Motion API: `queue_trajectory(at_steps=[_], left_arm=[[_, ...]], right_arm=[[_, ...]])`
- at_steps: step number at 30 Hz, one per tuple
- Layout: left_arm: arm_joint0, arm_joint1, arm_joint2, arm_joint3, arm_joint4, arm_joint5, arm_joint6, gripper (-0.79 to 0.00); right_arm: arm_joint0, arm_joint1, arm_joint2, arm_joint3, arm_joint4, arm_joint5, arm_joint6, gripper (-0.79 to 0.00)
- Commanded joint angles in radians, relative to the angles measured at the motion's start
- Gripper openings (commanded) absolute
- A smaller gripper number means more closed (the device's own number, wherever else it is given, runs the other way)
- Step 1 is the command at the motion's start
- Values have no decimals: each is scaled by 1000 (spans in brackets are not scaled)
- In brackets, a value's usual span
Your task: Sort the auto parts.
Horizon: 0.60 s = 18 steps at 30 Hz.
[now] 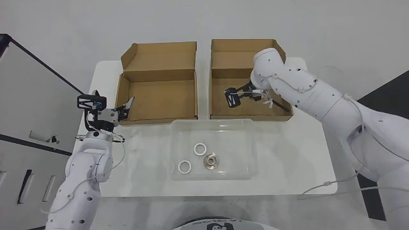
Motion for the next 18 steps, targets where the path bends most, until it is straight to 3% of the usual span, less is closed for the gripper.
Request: queue_trajectory(at_steps=[1,18], left_arm=[[0,0,0,0,0,0,0,0],[0,0,0,0,0,0,0,0]], right_arm=[[3,-6,0,8,9,0,0,-785],[-24,-44,14,58,39,23,-8,-785]])
